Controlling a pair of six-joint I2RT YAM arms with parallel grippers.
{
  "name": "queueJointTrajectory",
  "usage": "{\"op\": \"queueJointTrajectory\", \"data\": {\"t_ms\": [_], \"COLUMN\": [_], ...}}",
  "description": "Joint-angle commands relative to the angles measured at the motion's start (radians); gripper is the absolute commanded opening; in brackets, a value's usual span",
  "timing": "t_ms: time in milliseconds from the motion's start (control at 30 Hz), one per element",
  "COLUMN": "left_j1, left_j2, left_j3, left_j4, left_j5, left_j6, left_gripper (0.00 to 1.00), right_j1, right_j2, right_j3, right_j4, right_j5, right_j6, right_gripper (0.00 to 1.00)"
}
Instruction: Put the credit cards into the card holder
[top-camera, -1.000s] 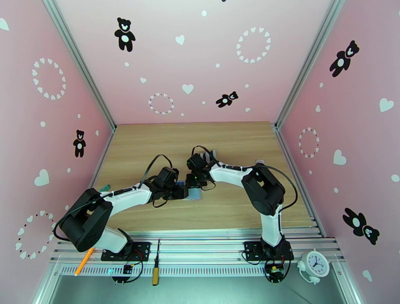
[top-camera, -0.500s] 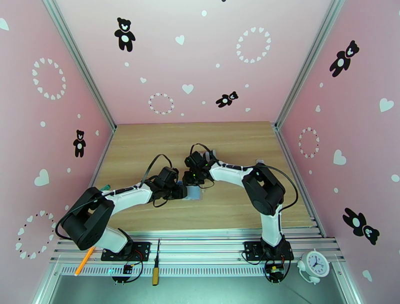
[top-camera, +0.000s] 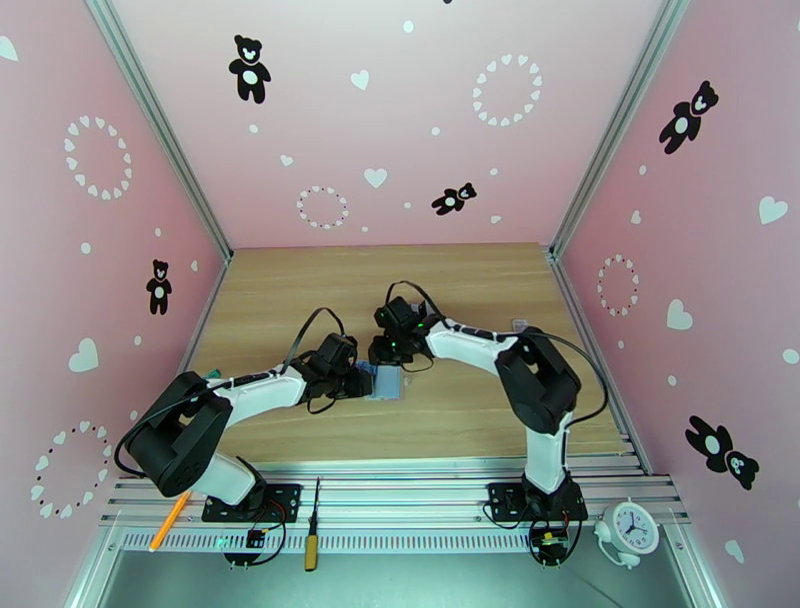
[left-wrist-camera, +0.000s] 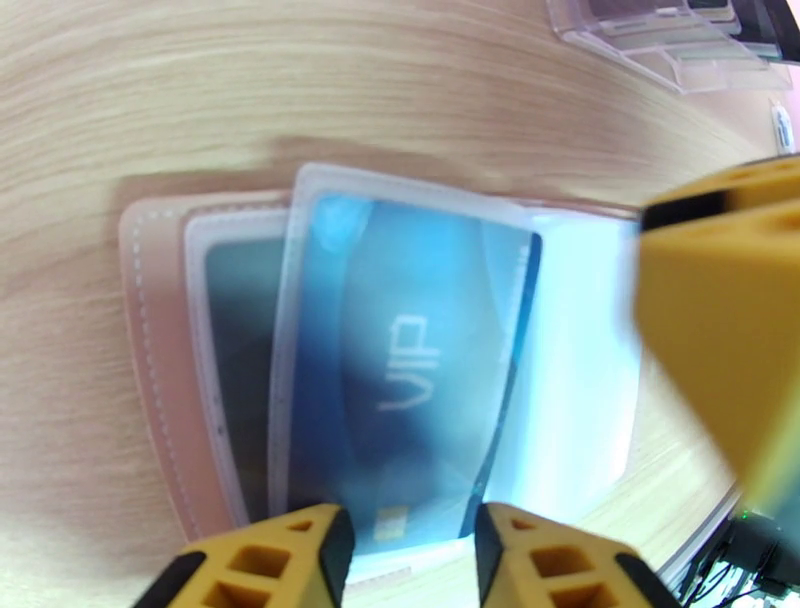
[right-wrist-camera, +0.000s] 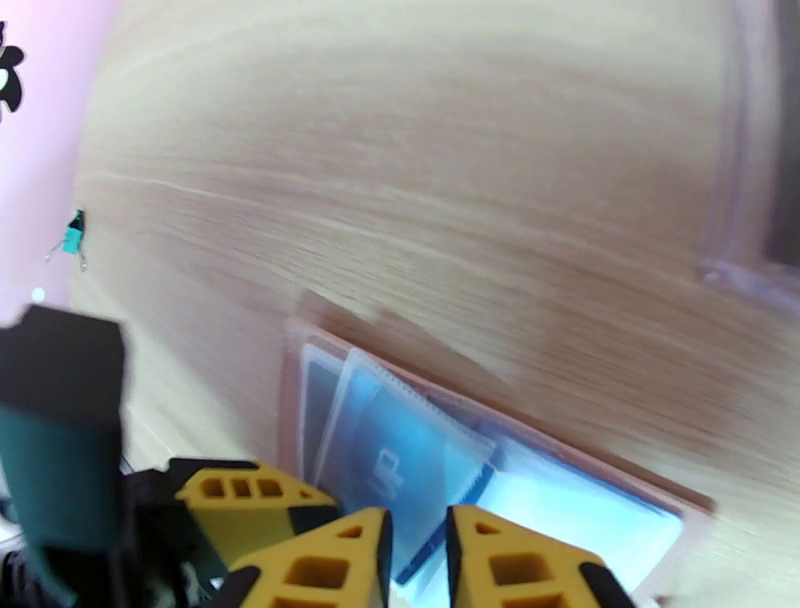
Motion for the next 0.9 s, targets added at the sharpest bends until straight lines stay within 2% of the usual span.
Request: {"op": "queueJointTrajectory", "data": {"t_ms": [0, 200, 533, 867], "left_j1": [0.000, 0.000, 0.001, 0.001], "left_j2": [0.071, 0.057, -0.101, -0.146], "left_j3": [-0.052, -0.049, -0.023, -0.013], "left_j4": [-0.099, -0.116, -0.242, -0.220], "left_j5": [-0.040, -0.041, -0.097, -0.098], "left_j6": [-0.014, -0.012, 0.006, 0.033], "left_gripper": [0.41, 0.42, 0.59, 0.64], "right_j1": [-0.015, -0.028, -0.027, -0.024], "right_j2": [-0.076, -0.088, -0.022, -0.016], "right_j3": [-0.026, -0.069, -0.068, -0.081], "right_j4": [-0.031, -0.045, -0.006, 0.008], "right_j5": [0.028, 0.051, 0.022, 0.006], "right_j6": [-0.013, -0.032, -0.028, -0.028], "right_gripper": [0.28, 0.31, 0.25, 0.23]}}
